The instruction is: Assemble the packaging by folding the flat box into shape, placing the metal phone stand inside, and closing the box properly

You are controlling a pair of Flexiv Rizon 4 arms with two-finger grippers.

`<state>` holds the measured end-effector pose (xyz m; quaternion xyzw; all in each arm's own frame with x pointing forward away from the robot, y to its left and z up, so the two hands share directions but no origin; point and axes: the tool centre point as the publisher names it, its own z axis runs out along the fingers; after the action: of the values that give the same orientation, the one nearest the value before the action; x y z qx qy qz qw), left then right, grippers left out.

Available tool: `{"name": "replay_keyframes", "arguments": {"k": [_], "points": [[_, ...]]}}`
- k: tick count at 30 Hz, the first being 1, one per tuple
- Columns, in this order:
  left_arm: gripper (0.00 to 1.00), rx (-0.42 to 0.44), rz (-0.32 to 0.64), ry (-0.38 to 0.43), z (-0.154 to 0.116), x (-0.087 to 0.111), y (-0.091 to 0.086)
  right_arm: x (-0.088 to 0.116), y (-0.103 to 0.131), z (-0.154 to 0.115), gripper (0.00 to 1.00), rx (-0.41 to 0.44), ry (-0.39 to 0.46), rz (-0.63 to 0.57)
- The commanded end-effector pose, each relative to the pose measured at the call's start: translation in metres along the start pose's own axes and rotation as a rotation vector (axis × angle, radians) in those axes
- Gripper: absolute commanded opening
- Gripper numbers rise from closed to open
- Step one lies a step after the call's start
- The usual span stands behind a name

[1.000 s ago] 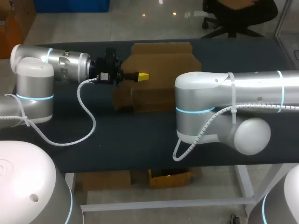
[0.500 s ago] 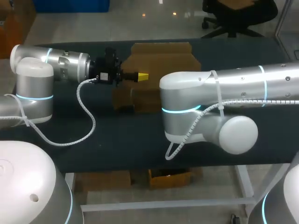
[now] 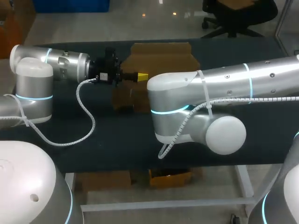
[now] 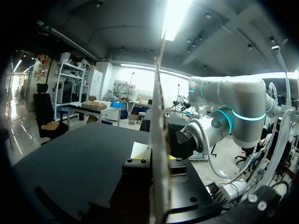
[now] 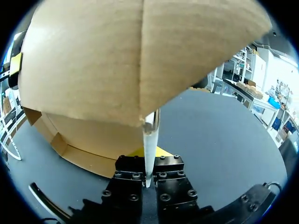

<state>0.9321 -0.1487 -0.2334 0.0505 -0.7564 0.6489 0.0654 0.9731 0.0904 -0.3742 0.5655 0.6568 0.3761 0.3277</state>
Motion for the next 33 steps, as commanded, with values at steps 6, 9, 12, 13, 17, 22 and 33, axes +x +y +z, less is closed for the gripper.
{"name": "replay_keyframes", "arguments": {"k": [6,9,12,13,17,22,33], "points": [[1.0,0.003,0.013,0.005,0.002,-0.001,0.002,0.009,-0.002,-0.001,0.0,-0.003,-0.14,0.01],[1.0,-0.007,0.042,0.003,0.002,0.002,0.0,0.008,-0.002,-0.002,0.0,-0.004,-0.139,0.012],[1.0,-0.012,0.069,0.002,0.002,0.004,-0.003,0.006,-0.003,-0.004,0.0,-0.001,-0.134,0.013],[1.0,-0.015,0.089,0.002,0.001,0.005,-0.005,0.005,-0.004,-0.004,0.0,-0.002,-0.131,0.014],[1.0,-0.022,0.157,-0.022,-0.005,0.01,-0.016,0.0,-0.004,-0.007,0.0,0.0,-0.112,0.017],[1.0,-0.051,0.232,-0.052,-0.017,0.017,-0.023,-0.008,-0.005,-0.011,0.0,-0.002,-0.066,0.03],[1.0,-0.167,0.436,-0.049,-0.034,0.033,-0.038,-0.019,0.001,-0.014,0.0,0.011,0.024,0.036]]}}
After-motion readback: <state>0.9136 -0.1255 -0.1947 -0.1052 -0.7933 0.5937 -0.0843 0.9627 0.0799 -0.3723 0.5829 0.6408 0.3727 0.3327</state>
